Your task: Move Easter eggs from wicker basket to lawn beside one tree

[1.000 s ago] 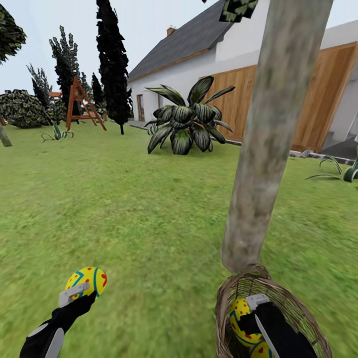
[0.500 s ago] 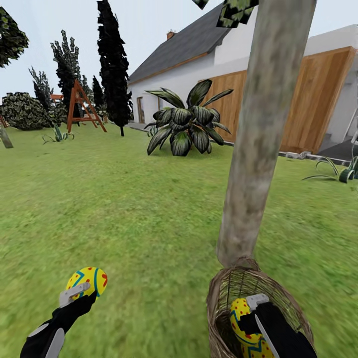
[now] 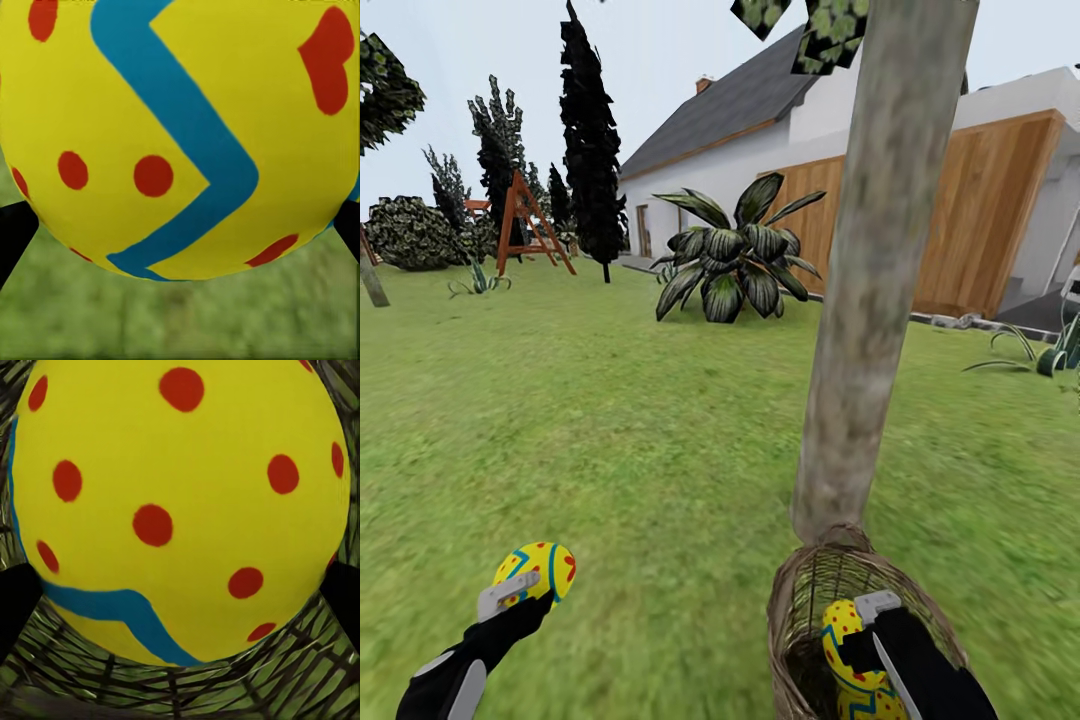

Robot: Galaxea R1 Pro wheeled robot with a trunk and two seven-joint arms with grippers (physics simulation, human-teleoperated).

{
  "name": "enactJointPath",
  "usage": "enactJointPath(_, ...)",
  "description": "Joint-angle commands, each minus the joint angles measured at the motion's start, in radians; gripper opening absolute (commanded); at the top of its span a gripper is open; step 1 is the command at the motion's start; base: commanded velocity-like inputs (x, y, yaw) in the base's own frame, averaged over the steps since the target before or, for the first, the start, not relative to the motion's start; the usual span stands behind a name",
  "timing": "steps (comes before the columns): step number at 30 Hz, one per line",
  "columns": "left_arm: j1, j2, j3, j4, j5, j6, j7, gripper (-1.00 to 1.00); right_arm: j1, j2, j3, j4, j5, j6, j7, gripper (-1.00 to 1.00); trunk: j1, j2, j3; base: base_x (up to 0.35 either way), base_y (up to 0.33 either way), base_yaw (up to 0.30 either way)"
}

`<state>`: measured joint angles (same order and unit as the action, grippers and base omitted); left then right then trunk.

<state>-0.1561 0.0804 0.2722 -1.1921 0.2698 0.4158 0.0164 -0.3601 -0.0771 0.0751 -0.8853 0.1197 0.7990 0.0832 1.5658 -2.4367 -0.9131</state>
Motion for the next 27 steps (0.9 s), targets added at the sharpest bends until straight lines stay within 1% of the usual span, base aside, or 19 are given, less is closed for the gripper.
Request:
enactJointPath(1, 0.000, 0.000, 0.001, -0.001, 0.009, 0.006, 0.002, -1.00, 0.000, 0.000, 0.003, -0.001, 0.011, 0.005, 0.009, -1.00, -0.004, 0.007, 0.002, -0.007, -0.008, 0.000)
enactJointPath(3, 0.000, 0.000, 0.001, -0.001, 0.009, 0.006, 0.002, -1.00, 0.000, 0.000, 0.003, -0.001, 0.011, 0.005, 0.009, -1.00, -0.012, 0.021, 0.009, -0.002, -0.002, 0.059)
enactJointPath(8, 0.000, -0.001, 0.001, -0.001, 0.010, 0.005, 0.002, -1.00, 0.000, 0.000, 0.003, -0.001, 0.012, 0.005, 0.009, -1.00, -0.031, 0.056, 0.026, 0.000, 0.000, 0.247)
enactJointPath(10, 0.000, -0.001, 0.001, -0.001, 0.010, 0.005, 0.002, -1.00, 0.000, 0.000, 0.003, -0.001, 0.011, 0.005, 0.009, -1.00, -0.039, 0.070, 0.033, 0.000, 0.000, 0.128)
enactJointPath(12, 0.000, -0.002, 0.000, -0.001, 0.010, 0.005, 0.002, -1.00, 0.000, 0.000, 0.003, -0.001, 0.011, 0.005, 0.009, -1.00, -0.046, 0.084, 0.039, -0.097, 0.000, 0.021)
enactJointPath(18, 0.000, -0.002, -0.004, -0.001, 0.007, 0.005, 0.002, -1.00, 0.000, 0.000, 0.003, -0.001, 0.011, 0.006, 0.009, -1.00, -0.069, 0.126, 0.058, -0.308, -0.030, 0.001)
enactJointPath(23, 0.000, -0.001, 0.002, -0.002, 0.014, 0.005, -0.002, -1.00, 0.000, 0.000, 0.003, -0.001, 0.010, 0.006, 0.009, -1.00, -0.089, 0.161, 0.073, -0.073, -0.031, 0.000)
enactJointPath(24, 0.000, -0.001, 0.001, -0.001, 0.019, 0.005, -0.014, -1.00, 0.000, 0.000, 0.003, -0.001, 0.011, 0.006, 0.009, -1.00, -0.092, 0.168, 0.076, -0.113, -0.142, 0.000)
enactJointPath(27, 0.000, -0.001, 0.001, 0.000, 0.018, 0.006, -0.025, -1.00, 0.000, 0.000, 0.003, -0.001, 0.011, 0.006, 0.009, -1.00, -0.104, 0.189, 0.086, -0.163, -0.220, 0.000)
